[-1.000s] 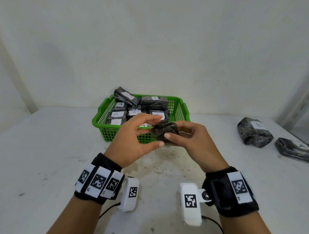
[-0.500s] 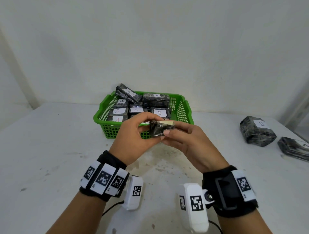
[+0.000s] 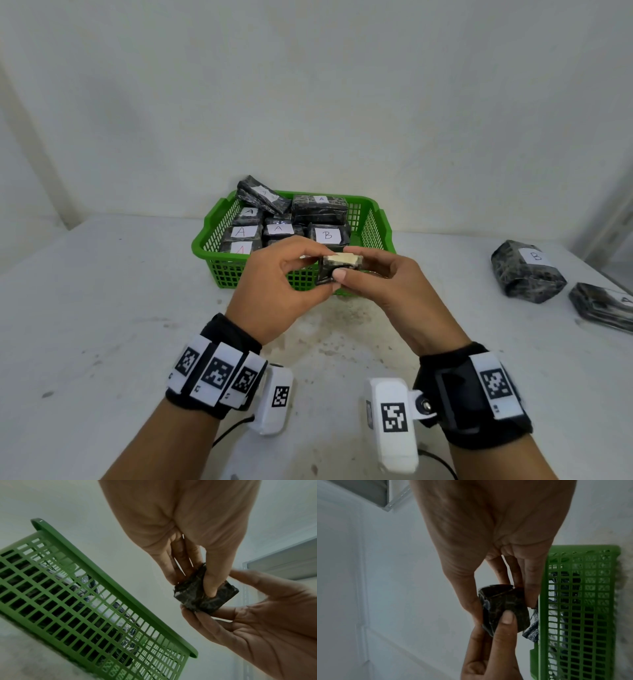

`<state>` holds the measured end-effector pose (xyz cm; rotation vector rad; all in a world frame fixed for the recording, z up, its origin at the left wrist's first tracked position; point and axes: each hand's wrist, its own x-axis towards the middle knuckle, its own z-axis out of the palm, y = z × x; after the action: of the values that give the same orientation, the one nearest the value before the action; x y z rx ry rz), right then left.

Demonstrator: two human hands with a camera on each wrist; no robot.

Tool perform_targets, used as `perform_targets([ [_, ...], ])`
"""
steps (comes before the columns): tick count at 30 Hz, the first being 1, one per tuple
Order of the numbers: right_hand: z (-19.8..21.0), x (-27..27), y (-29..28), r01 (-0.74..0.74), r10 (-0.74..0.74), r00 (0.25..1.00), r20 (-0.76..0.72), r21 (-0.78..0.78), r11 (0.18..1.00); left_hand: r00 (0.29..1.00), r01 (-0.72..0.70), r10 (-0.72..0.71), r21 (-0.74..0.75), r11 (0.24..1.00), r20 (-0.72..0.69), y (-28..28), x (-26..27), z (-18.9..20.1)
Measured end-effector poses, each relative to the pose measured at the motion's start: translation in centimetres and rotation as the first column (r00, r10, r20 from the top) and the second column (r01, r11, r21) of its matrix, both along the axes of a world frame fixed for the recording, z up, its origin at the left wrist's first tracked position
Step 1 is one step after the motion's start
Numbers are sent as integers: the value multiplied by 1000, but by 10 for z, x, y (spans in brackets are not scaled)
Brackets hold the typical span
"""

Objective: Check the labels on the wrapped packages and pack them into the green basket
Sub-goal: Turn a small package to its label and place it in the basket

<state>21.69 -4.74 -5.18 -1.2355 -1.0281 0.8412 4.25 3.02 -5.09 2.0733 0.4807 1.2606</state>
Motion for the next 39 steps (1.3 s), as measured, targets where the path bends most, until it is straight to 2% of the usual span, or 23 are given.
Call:
perform_targets([
  [3, 1, 1, 0, -34, 34, 999, 0, -10, 999, 999, -33, 33, 20, 999, 18, 1, -1, 1],
  [8, 1, 3, -2, -82, 81, 996, -40, -29, 996, 998, 17, -12, 60, 998, -69, -2, 0, 2],
  [14, 2, -2, -2, 19, -19, 1000, -5, -9, 1000, 999, 20, -19, 22, 1000, -36, -2, 1, 2],
  [20, 5, -4, -2, -34, 32, 998, -55, -33, 999, 1000, 16, -15, 6, 1000, -19, -3, 2, 0],
  [24, 4, -2, -3, 2, -2, 1000, -29, -18, 1000, 999, 26, -26, 9, 1000, -37, -4, 3, 1],
  [29, 14, -2, -9, -134, 118, 987, -112, -153, 979, 1000, 13, -13, -15, 1000, 8, -2, 0, 2],
  [32, 17, -2, -10, -134, 98, 979, -177, -205, 970, 1000, 29, -29, -4, 1000, 3, -1, 1, 2],
  [35, 15, 0, -9, -112, 70, 969, -237, -171, 979, 996, 64, -64, 1, 998, -59, -1, 1, 1],
  [37, 13, 3, -9, -93, 61, 967, -247, -119, 988, 992, 99, -103, -51, 994, -73, 0, 0, 1],
  [39, 11, 7, -9, -64, 47, 977, -210, -74, 995, 986, 154, -161, -166, 974, -31, 1, 0, 1],
])
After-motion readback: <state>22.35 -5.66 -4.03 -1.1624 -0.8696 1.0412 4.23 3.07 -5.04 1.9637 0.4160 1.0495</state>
